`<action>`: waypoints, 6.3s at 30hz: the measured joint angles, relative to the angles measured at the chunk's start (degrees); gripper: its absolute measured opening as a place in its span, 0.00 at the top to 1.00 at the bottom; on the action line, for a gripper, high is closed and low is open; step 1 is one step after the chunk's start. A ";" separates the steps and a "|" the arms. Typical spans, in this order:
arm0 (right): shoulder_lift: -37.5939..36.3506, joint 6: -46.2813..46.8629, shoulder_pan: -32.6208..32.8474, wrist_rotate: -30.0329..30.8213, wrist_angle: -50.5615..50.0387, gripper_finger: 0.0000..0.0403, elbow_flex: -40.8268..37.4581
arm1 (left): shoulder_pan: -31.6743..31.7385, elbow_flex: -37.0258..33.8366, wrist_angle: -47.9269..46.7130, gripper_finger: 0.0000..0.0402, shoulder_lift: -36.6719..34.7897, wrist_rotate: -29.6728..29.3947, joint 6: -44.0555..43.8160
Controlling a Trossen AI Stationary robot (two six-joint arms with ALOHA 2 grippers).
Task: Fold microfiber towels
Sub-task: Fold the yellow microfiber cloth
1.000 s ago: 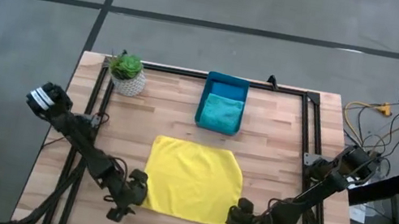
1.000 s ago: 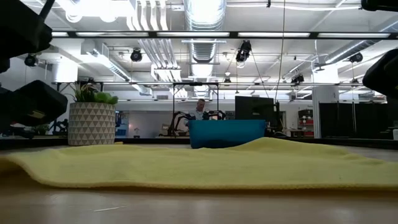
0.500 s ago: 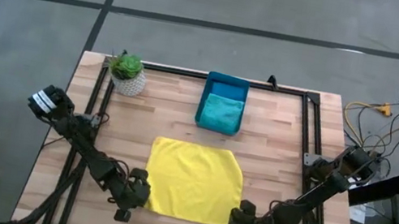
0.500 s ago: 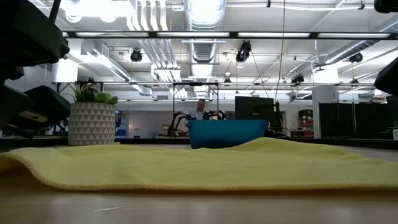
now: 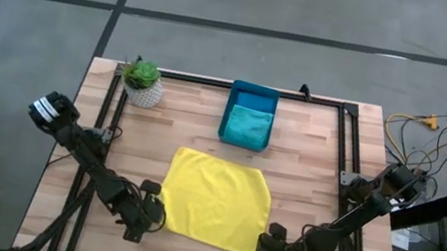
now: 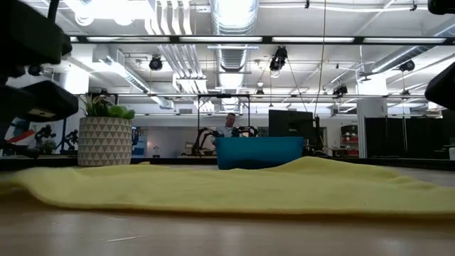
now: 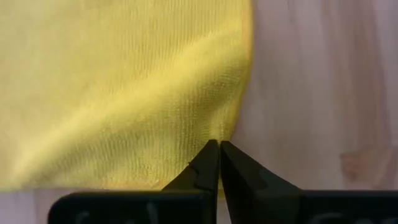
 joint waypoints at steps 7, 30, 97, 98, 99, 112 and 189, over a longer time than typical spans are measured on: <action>1.66 -2.53 -0.24 1.77 0.59 0.48 0.00 | -0.22 0.38 -1.61 1.00 -0.22 -0.21 -0.17; 13.09 -7.27 -1.55 0.39 1.33 0.48 7.65 | -0.39 0.23 3.73 0.73 -0.10 3.50 5.39; -9.07 1.09 -5.50 -5.74 -8.44 0.98 -0.96 | 4.75 0.21 -3.55 1.00 -8.43 1.35 -0.09; -9.72 1.08 -5.81 -5.76 -8.46 0.98 -1.44 | 5.21 0.21 -3.45 1.00 -8.50 1.35 0.17; -10.26 1.08 -6.08 -5.76 -8.38 0.98 -1.98 | 5.68 0.21 -3.43 1.00 -8.50 1.35 0.31; -14.89 0.15 -10.68 -6.20 -8.48 0.98 -7.23 | 12.30 0.30 -3.29 1.00 -8.76 1.13 3.41; -29.59 15.33 -12.73 16.21 7.60 0.75 -15.74 | 39.51 2.02 16.27 0.70 -11.04 20.66 27.82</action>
